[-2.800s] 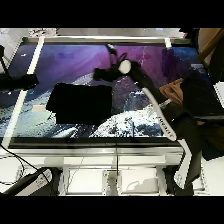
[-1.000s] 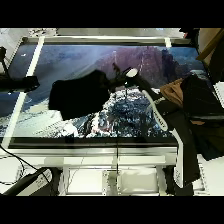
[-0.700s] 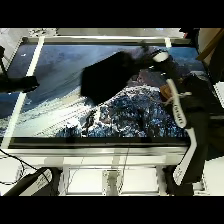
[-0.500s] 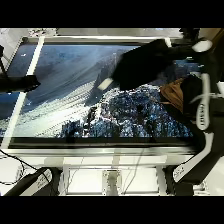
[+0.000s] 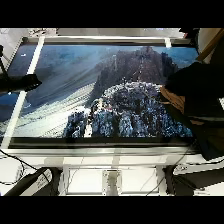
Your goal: Fold the clothes and pants, and hang the long-sleeved shirts on hangers.
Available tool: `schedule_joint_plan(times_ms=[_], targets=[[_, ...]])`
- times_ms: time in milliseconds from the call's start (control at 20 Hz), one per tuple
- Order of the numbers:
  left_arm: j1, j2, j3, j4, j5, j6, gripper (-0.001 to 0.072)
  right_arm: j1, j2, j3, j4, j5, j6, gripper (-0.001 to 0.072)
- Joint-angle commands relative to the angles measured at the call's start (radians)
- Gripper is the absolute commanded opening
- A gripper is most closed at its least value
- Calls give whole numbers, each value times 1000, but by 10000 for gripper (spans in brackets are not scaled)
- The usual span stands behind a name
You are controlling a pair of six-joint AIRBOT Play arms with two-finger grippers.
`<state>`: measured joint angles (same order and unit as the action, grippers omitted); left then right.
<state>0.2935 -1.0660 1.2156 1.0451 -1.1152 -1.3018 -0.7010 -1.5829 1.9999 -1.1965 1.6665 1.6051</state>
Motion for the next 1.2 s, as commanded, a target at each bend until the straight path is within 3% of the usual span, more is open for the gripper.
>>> schedule_joint_plan(times_ms=[0, 200, 250, 300, 350, 600, 850, 1150], targets=[[1, 1, 0, -3, -1, 0, 19, -66, 33, -53, -145, 175, -26, 3], [1, 1, 0, -3, -25, 0, 19, -40, 34, -145, -140, 175, -8, 23], [1, 1, 0, -3, -32, 0, 19, -40, 34, -147, -140, 175, 24, 197], [1, 1, 0, -2, -34, 0, 19, -40, 37, -145, -140, 175, 53, 441], [1, 1, 0, -2, -34, 0, 19, -41, 41, -136, -140, 175, 60, 551], [1, 0, 0, -3, -48, -1, 19, -40, 84, 40, 23, 173, 63, 551], [1, 0, 0, -2, -72, 0, 19, 13, 219, 65, 608, 169, -4, 550], [1, 0, 0, -2, -72, 0, 18, 274, 312, 65, 638, 143, -56, 550]])
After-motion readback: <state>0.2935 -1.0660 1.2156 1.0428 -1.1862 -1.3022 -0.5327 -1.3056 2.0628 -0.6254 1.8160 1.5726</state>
